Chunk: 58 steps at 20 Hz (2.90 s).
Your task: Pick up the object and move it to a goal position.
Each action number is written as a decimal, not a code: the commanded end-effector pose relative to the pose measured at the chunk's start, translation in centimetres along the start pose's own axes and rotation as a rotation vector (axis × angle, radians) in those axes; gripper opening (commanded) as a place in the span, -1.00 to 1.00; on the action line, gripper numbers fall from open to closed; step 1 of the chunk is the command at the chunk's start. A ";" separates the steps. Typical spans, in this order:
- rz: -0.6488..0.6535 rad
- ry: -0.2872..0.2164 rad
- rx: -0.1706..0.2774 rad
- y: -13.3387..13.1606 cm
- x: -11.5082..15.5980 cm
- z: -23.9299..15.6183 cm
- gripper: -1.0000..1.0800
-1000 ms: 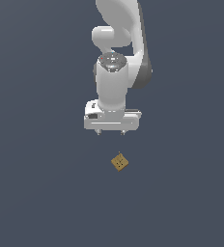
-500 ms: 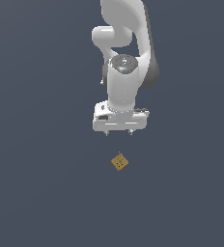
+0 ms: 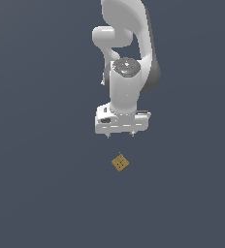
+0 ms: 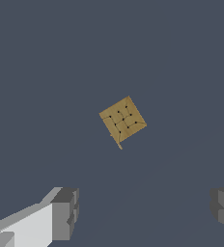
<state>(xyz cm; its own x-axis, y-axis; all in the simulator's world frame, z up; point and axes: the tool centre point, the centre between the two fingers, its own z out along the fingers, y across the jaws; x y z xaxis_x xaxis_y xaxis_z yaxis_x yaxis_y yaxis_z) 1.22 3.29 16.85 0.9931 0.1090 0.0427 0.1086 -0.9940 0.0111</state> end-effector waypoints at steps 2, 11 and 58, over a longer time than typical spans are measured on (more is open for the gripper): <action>-0.041 -0.004 -0.001 0.0 0.4 0.7 0.92; -0.234 -0.020 0.001 0.1 2.4 4.3 0.92; -0.551 -0.039 0.022 0.1 4.7 16.0 -1.00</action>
<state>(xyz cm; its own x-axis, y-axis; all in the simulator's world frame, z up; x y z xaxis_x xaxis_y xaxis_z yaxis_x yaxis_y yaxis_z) 6.54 3.51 1.08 0.7904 0.6126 -0.0011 0.6126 -0.7904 0.0000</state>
